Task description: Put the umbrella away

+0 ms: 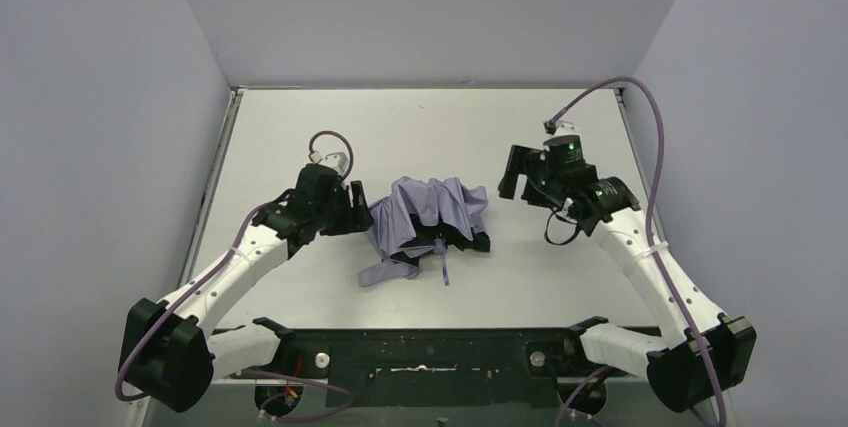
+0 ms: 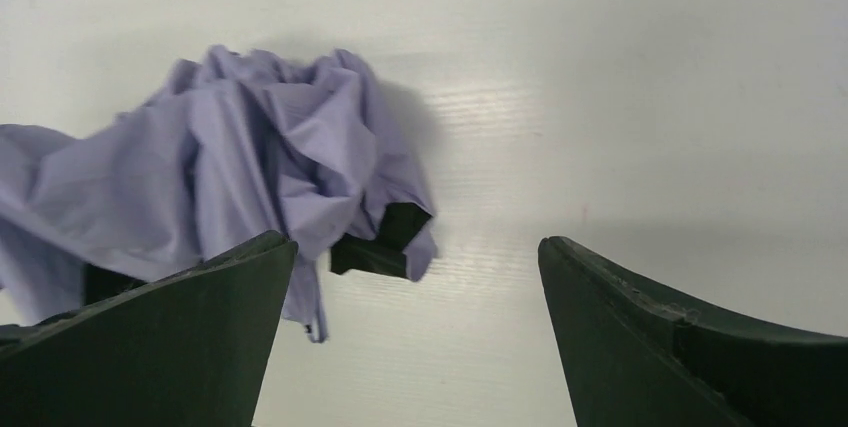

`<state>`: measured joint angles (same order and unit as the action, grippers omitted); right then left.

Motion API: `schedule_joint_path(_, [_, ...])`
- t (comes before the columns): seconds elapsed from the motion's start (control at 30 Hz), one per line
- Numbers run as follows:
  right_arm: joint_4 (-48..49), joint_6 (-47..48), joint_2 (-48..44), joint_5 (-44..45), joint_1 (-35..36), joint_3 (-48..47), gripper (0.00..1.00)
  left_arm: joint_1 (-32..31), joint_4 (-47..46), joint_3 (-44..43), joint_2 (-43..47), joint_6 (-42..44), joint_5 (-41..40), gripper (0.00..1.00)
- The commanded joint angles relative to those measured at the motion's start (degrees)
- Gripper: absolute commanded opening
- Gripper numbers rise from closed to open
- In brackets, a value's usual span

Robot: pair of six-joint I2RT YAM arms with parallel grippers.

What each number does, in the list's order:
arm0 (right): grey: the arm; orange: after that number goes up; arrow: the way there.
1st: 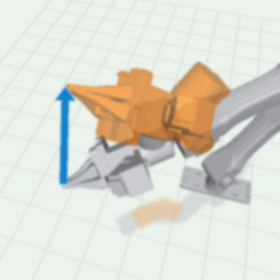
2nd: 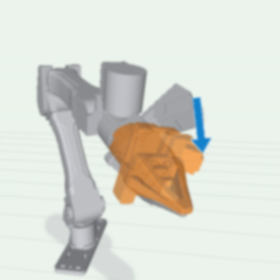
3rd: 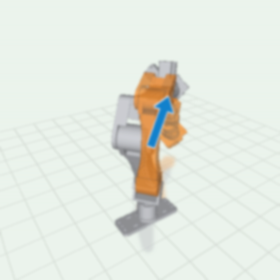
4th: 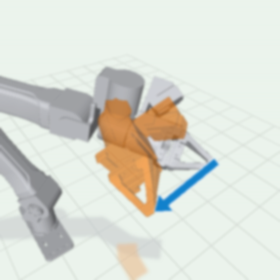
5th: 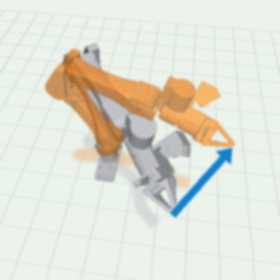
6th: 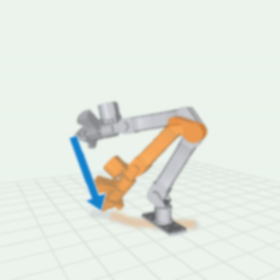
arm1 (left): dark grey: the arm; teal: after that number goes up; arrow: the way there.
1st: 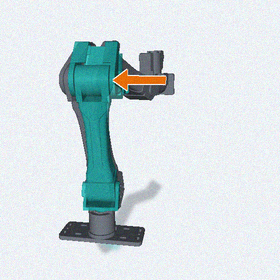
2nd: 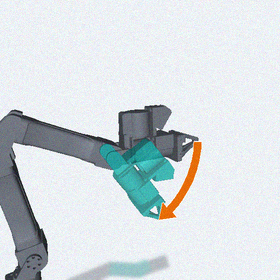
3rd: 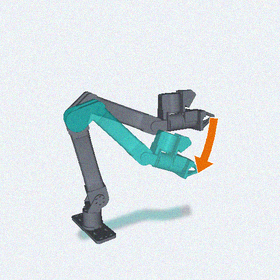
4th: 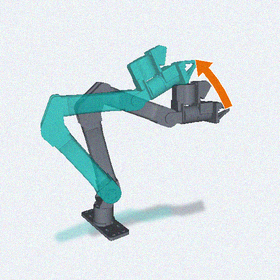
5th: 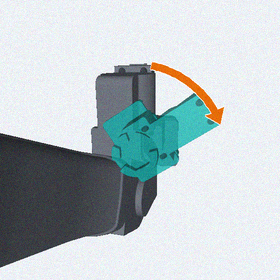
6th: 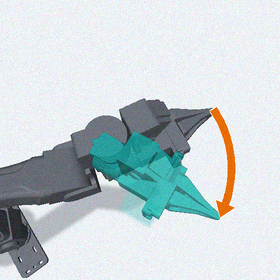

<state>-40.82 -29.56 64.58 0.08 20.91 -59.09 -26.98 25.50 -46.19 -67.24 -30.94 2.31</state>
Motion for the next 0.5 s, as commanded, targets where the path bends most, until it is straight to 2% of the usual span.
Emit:
schedule_joint_path(0.0, [1.50,-0.13,3.04,-4.80,4.46,-7.73,1.00,1.35,0.38,2.59,3.04,-0.58,-2.94,0.60])
schedule_joint_path(0.2, [0.49,-0.74,14.92,-3.67,11.43,-16.18,1.00,1.88,0.26,5.36,5.67,-1.18,-2.34,0.63])
schedule_joint_path(0.47, [2.69,2.04,30.21,-5.41,13.74,-20.94,1.00,2.37,0.72,8.00,8.69,-1.27,-1.32,0.64])
